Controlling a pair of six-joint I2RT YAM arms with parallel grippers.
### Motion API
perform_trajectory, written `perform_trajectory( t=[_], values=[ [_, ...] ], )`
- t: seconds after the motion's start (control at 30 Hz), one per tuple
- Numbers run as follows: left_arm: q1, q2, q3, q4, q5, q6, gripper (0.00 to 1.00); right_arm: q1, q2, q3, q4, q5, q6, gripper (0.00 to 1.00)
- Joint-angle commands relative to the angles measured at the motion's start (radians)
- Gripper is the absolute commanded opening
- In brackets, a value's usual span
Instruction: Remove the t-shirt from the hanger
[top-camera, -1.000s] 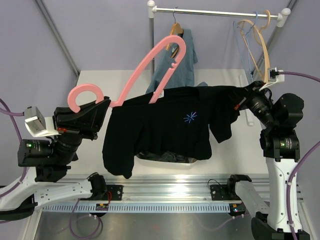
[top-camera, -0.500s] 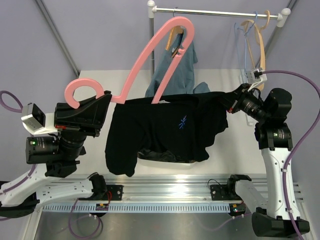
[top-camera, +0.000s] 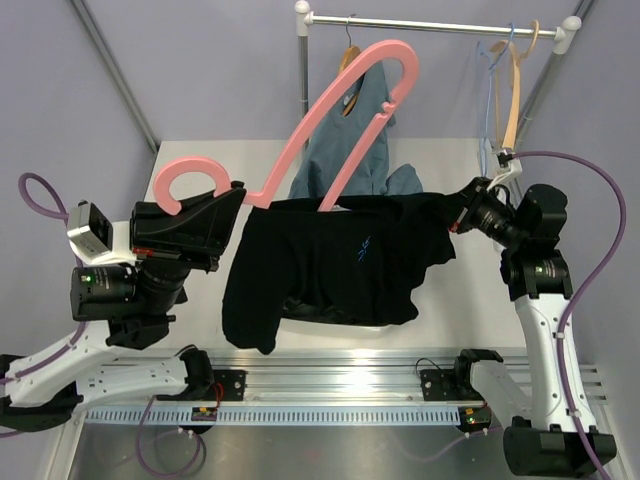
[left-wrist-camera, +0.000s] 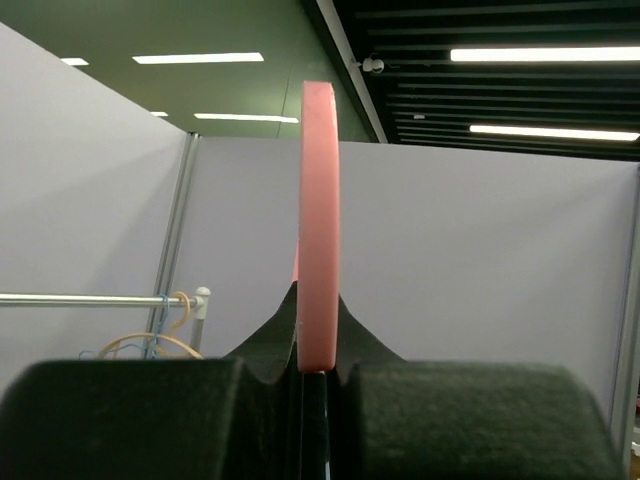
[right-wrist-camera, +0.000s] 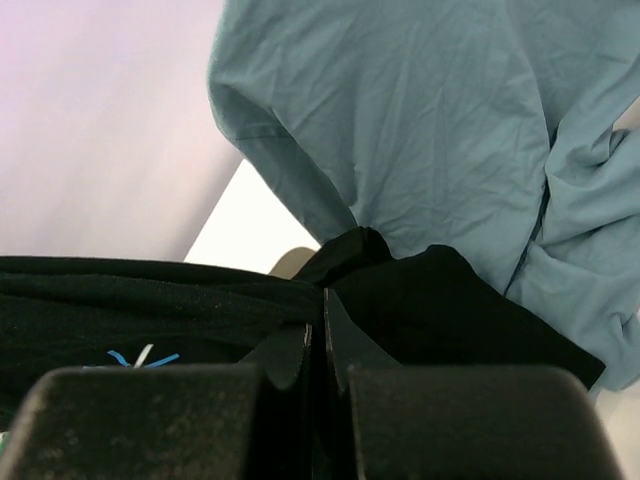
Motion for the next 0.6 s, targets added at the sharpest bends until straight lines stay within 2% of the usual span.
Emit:
perform_trajectory(
  t=[0.0, 0.17, 0.3, 0.43, 0.57],
  values=[
    [0.000, -0.006, 0.086, 0.287, 0.058, -0.016, 0.00, -0.012, -0.033, -0.050, 0.058, 0.079, 0.013, 0.00],
    [0.000, 0.069, 0.140, 0.344, 0.090, -0.062, 0.00, -0.012, -0.033, -0.087, 0.083, -0.061, 0.008, 0.00],
    [-0.001, 0.097, 0.144, 0.381, 0.090, -0.073, 0.00, -0.012, -0.056, -0.078, 0.028, -0.075, -0.048, 0.00],
    [-0.001, 0.114, 0.152, 0.401, 0.093, -0.093, 0.00, -0.012, -0.047, -0.069, 0.022, -0.089, -0.036, 0.00],
    [-0.001, 0.089, 0.137, 0.401, 0.116, -0.108, 0.00, -0.012, -0.049, -0.053, -0.047, 0.191, -0.033, 0.00]
  ],
)
